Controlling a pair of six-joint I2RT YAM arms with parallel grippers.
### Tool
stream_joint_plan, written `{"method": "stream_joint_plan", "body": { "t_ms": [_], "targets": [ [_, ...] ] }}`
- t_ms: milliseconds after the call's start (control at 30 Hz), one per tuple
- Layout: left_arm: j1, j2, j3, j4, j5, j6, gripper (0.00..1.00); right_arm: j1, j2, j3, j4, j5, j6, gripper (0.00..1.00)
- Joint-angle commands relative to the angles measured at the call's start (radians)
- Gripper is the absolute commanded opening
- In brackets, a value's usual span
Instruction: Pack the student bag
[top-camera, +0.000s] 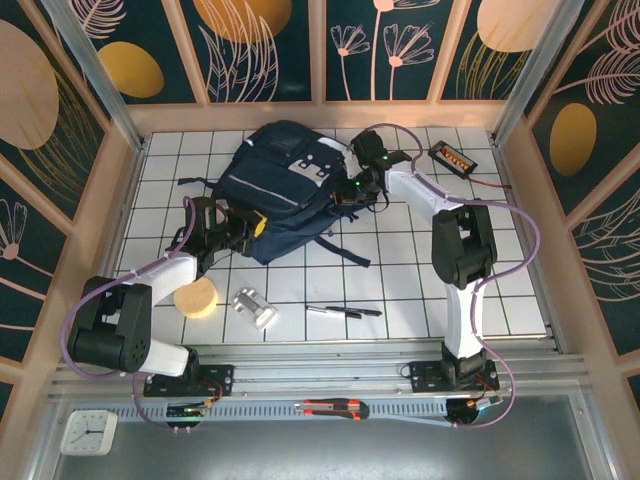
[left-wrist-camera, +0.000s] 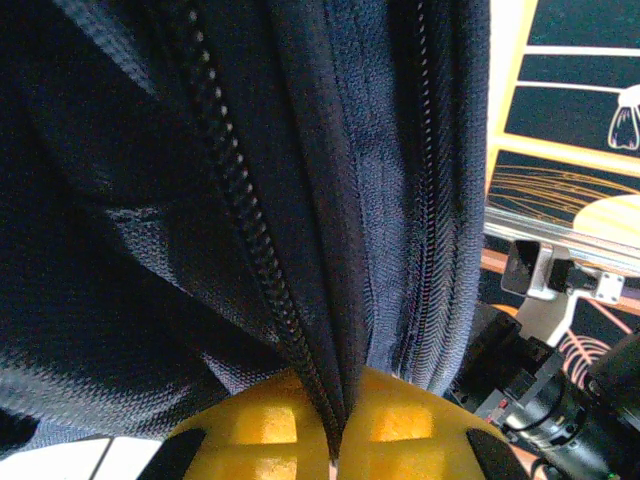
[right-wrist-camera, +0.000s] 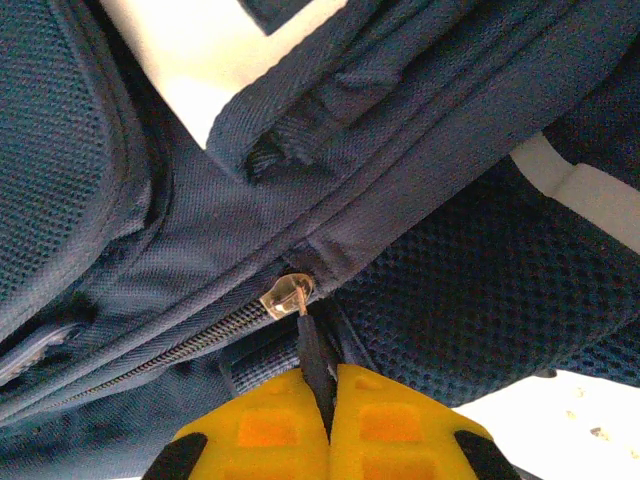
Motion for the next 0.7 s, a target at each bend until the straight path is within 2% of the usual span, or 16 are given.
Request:
{"method": "stream_joint_plan", "body": {
  "t_ms": [0,233,267,367,500,567,600,633,667],
  "targets": [
    [0.029,-0.038,0.005,-0.064,-0.070,0.020,0.00,-0.140,0.040,0.033,-0.019,0.183,0.037,0.00],
    [0.028,-0.019,0.021,-0.030,-0.042,0.013,0.00,-0.136,0.019,-0.004,0.023,0.104,0.040,0.01],
    [0.028,-0.016,0.032,-0.032,-0.031,0.020,0.00,-0.134,0.006,-0.015,0.029,0.096,0.043,0.10],
    [0.028,-0.029,0.072,-0.092,-0.016,0.057,0.33,-0.134,-0.064,-0.063,0.051,0.072,0.055,0.38],
    [0.028,-0.111,0.109,-0.222,-0.035,0.113,0.61,-0.133,-0.183,-0.121,0.051,0.073,0.093,0.76],
    [0.028,-0.165,0.098,-0.248,-0.032,0.110,0.79,-0.132,-0.257,-0.151,0.054,0.081,0.117,0.99],
    [0.028,-0.189,0.087,-0.251,-0.026,0.105,0.92,-0.128,-0.294,-0.166,0.065,0.086,0.131,0.99],
    [0.028,-0.206,0.083,-0.252,-0.020,0.106,0.98,-0.122,-0.325,-0.180,0.082,0.087,0.142,0.99],
    [0.028,-0.223,0.086,-0.263,-0.014,0.110,0.98,-0.114,-0.365,-0.198,0.106,0.084,0.155,0.99]
  ]
}}
